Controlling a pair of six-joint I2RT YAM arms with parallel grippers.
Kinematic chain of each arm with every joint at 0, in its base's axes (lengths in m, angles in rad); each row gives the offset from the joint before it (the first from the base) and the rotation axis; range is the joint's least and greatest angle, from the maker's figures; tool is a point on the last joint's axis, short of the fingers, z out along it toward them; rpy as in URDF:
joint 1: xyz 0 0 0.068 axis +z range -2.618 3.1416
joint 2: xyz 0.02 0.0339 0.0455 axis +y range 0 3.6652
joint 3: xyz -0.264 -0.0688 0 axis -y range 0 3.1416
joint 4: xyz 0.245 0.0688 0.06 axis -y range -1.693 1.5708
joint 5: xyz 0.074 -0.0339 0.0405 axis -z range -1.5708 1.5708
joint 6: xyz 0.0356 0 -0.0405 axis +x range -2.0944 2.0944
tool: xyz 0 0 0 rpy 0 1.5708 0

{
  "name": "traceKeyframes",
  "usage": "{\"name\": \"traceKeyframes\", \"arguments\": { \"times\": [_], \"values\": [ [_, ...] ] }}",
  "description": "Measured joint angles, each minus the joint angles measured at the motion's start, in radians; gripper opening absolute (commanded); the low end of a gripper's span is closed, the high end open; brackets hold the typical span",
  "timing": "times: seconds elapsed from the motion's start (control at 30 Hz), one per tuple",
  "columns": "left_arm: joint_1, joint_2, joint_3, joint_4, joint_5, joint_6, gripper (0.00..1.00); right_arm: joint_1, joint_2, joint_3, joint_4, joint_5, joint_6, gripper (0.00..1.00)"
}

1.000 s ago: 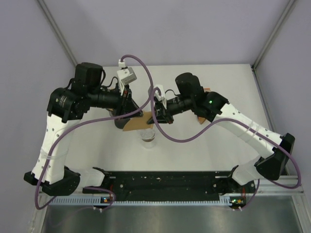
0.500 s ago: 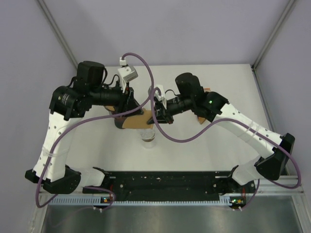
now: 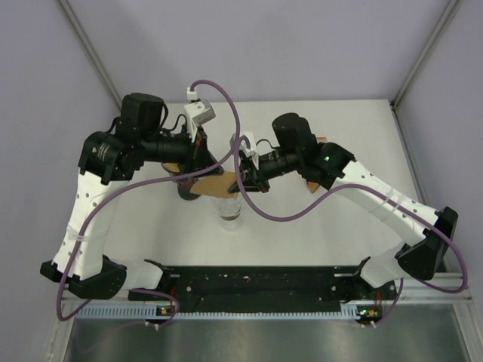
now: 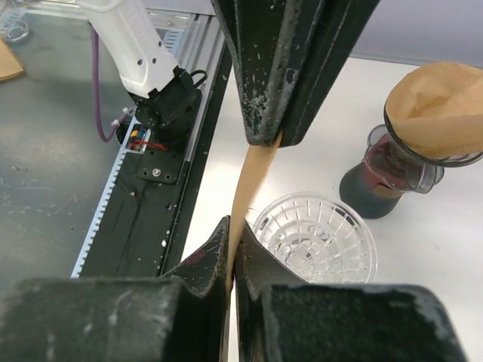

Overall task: Place the coffee filter in the dripper
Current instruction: Adjust the coffee filter at the center of the board.

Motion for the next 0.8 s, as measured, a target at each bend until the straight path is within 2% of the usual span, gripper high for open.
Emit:
{"name": "traceKeyframes", "arguments": {
  "times": [0.2, 0.43, 0.6, 0.7, 0.8],
  "values": [
    [0.000, 0.000, 0.004, 0.002, 0.029, -0.006, 0.00, 0.000, 0.000, 0.000, 0.000, -0.001, -0.006, 0.00],
    [0.000, 0.000, 0.020, 0.021, -0.040, -0.015, 0.00, 0.000, 0.000, 0.000, 0.000, -0.006, -0.007, 0.00],
    [0.000, 0.000, 0.020, 0.019, 0.011, -0.005, 0.00, 0.000, 0.000, 0.000, 0.000, -0.005, -0.006, 0.00],
    [-0.001, -0.001, 0.020, 0.013, 0.054, 0.008, 0.10, 0.000, 0.000, 0.000, 0.000, -0.003, -0.007, 0.00],
    [-0.003, -0.001, 0.020, 0.002, 0.077, 0.024, 0.15, 0.000, 0.000, 0.000, 0.000, -0.003, -0.006, 0.00]
  ]
}}
